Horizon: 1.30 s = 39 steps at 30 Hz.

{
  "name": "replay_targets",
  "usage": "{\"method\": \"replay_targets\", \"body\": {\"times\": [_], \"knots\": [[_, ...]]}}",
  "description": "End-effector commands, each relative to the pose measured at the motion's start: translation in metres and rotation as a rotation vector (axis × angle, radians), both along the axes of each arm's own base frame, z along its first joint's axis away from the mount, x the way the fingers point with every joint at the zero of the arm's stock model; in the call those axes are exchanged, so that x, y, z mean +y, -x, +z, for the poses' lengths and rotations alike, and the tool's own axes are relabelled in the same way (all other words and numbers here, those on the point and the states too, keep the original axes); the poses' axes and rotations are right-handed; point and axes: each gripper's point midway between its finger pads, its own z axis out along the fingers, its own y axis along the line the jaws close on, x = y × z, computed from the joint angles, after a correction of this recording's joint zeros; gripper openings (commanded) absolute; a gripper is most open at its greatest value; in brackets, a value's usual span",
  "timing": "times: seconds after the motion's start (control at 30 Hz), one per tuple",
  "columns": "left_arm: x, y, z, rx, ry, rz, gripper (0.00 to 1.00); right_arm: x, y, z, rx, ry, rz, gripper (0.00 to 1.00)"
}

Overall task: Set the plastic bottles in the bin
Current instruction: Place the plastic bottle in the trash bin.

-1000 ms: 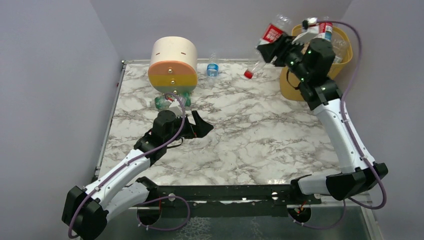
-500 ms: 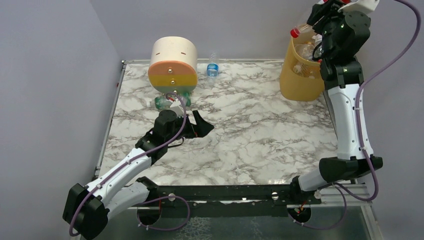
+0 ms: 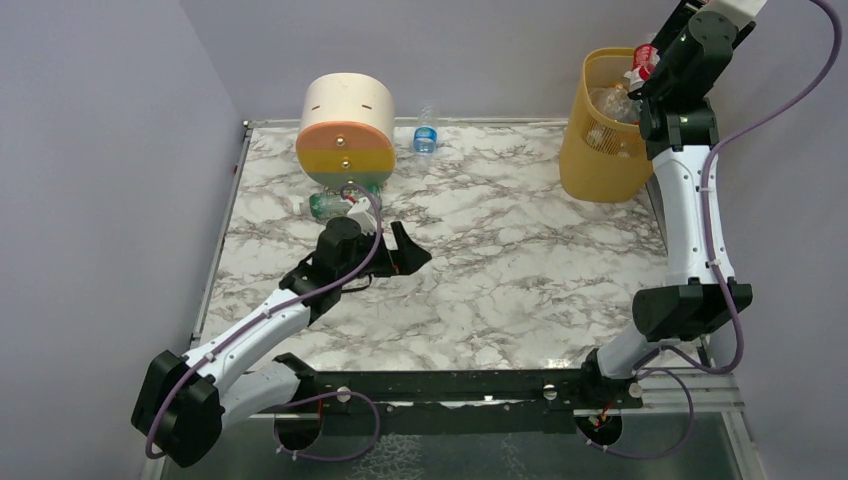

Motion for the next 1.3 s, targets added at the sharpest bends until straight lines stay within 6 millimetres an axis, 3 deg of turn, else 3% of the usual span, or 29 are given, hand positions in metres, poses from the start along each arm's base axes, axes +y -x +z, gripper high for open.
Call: {"method": "replay_targets", "body": {"times": [0.0, 0.33, 0.6, 1.1, 1.17, 1.27], "knots": [[-0.009, -0.002, 0.009, -0.035, 0.023, -0.049, 0.99, -0.026, -0.003, -0.005, -0.015, 0.012, -0.107, 0.51], [-0.014, -0.005, 0.008, -0.033, 0.008, -0.068, 0.99, -0.033, -0.033, -0.069, 0.105, -0.022, -0.111, 0.50], [-0.014, -0.006, 0.008, -0.033, 0.007, -0.071, 0.99, -0.033, -0.047, -0.106, 0.174, -0.046, -0.105, 0.50], [-0.014, -0.003, 0.007, -0.030, 0.021, -0.075, 0.99, -0.017, -0.034, -0.165, 0.258, -0.149, -0.039, 0.47], [-0.013, -0.002, 0.007, -0.031, 0.021, -0.073, 0.99, -0.017, -0.032, -0.166, 0.261, -0.156, -0.036, 0.49], [-0.012, -0.001, 0.007, -0.032, 0.022, -0.071, 0.99, -0.014, -0.025, -0.155, 0.238, -0.165, -0.018, 0.61]]}}
